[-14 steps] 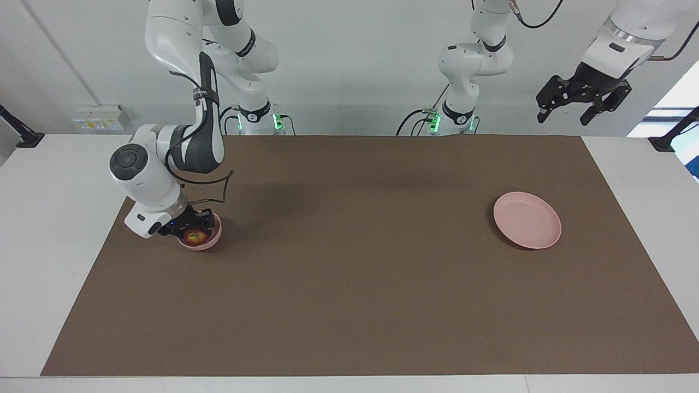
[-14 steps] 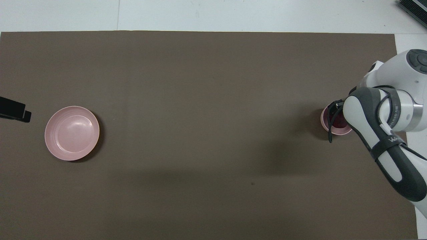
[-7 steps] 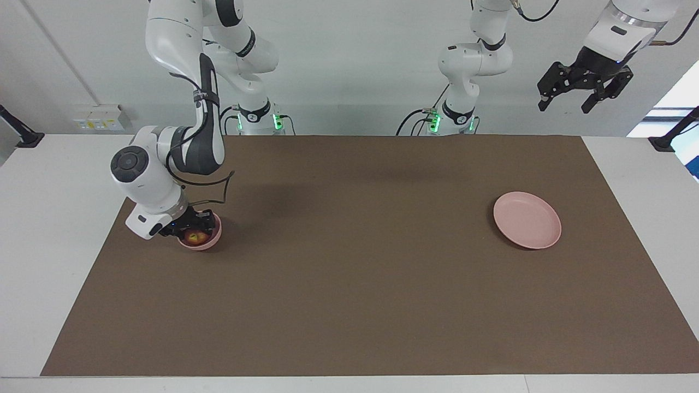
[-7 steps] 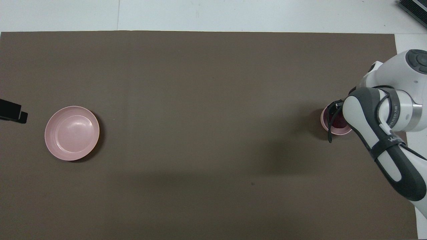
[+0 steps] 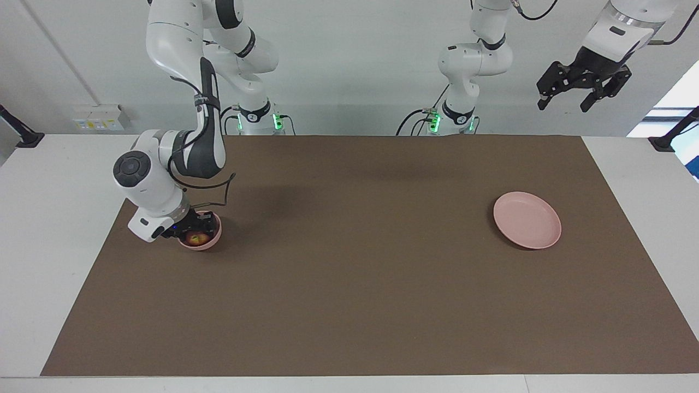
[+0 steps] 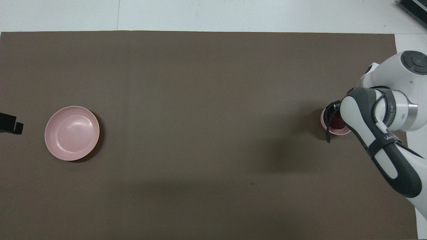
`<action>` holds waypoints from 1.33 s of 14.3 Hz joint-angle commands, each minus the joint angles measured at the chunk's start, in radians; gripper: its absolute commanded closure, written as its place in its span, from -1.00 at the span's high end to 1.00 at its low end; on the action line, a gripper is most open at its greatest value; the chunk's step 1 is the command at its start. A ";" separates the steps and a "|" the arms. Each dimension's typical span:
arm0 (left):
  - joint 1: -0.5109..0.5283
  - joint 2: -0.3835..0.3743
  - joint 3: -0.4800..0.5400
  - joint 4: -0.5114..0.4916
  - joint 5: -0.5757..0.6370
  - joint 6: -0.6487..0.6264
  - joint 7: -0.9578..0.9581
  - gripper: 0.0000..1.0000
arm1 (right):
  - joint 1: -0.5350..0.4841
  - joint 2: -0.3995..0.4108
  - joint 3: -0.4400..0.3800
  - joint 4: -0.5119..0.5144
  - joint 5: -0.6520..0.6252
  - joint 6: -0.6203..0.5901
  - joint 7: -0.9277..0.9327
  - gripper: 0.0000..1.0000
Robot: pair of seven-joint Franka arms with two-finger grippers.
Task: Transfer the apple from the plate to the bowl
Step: 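Hold the apple down inside the pink bowl with the right gripper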
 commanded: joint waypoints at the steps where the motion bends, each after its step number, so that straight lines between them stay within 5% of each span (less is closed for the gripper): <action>1: 0.015 -0.026 -0.005 -0.032 0.017 0.005 -0.050 1.00 | -0.007 -0.003 0.007 -0.012 0.004 0.025 -0.001 -1.00; 10: 0.021 -0.027 -0.002 -0.034 0.015 0.001 -0.049 1.00 | -0.005 -0.003 0.007 -0.021 0.005 0.030 0.006 -0.93; 15: 0.021 -0.027 -0.002 -0.034 0.011 0.004 -0.050 1.00 | -0.001 -0.003 0.007 -0.021 0.004 0.031 0.025 -0.14; 19: 0.020 -0.026 -0.002 -0.034 0.011 0.004 -0.050 1.00 | -0.001 -0.003 0.007 -0.021 0.004 0.031 0.025 0.14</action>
